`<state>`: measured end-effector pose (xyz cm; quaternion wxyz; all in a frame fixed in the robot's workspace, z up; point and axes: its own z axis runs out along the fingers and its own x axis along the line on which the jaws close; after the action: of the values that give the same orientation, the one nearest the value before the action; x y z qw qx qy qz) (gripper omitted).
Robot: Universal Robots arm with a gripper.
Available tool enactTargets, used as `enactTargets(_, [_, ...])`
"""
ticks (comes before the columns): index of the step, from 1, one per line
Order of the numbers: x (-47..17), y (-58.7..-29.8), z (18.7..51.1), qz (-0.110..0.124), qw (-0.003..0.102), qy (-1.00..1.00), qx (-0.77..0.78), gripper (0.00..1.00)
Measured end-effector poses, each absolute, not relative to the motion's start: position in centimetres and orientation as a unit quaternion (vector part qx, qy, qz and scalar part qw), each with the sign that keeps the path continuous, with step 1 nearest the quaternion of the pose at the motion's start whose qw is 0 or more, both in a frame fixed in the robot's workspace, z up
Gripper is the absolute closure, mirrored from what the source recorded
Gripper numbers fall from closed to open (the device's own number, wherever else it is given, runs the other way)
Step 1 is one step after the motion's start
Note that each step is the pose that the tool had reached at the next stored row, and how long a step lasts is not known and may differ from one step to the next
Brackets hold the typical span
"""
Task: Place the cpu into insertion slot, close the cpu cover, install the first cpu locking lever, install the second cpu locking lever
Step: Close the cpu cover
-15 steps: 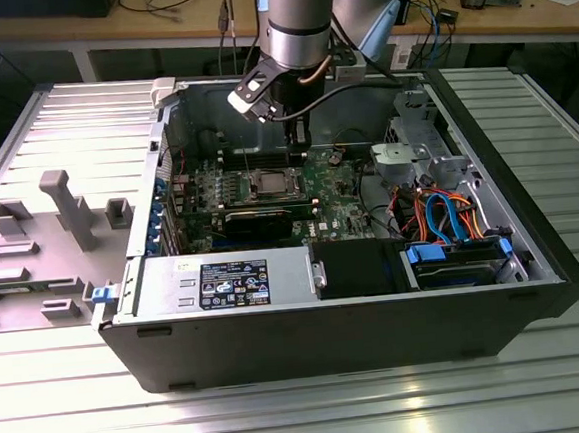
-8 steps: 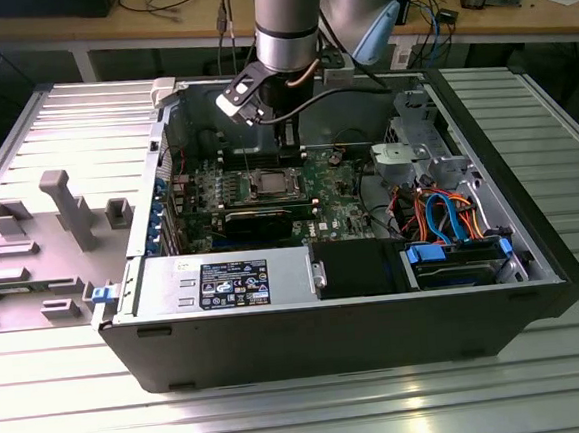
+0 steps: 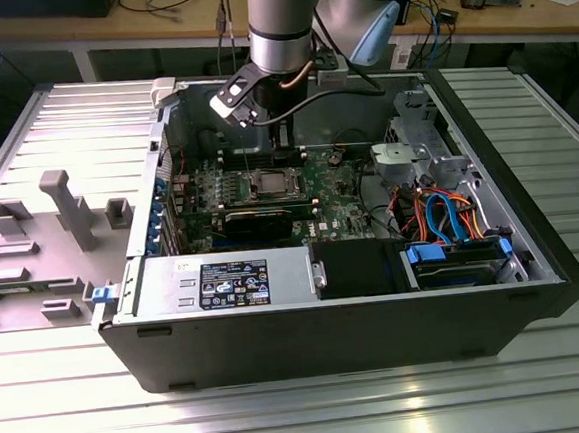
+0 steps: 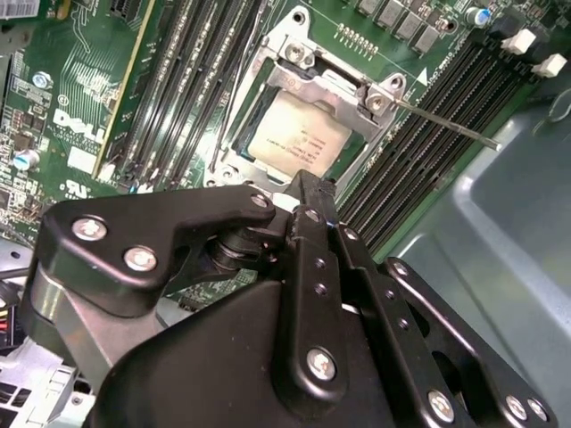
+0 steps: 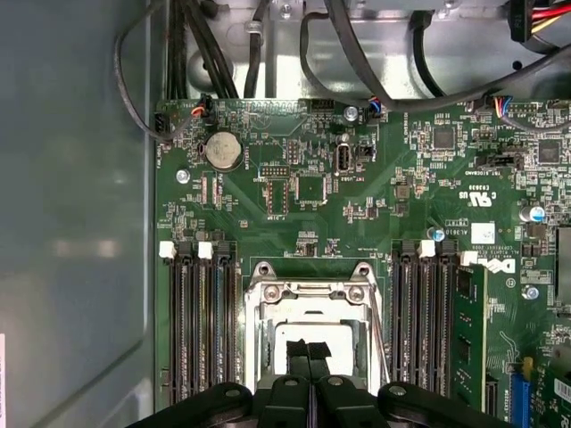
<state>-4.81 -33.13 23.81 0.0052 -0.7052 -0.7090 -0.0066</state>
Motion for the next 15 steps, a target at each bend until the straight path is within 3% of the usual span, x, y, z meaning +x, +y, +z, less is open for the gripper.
enactTargets(15, [-6.1,-33.1,23.1,-0.007,0.005,-0.709,-0.705,0.89])
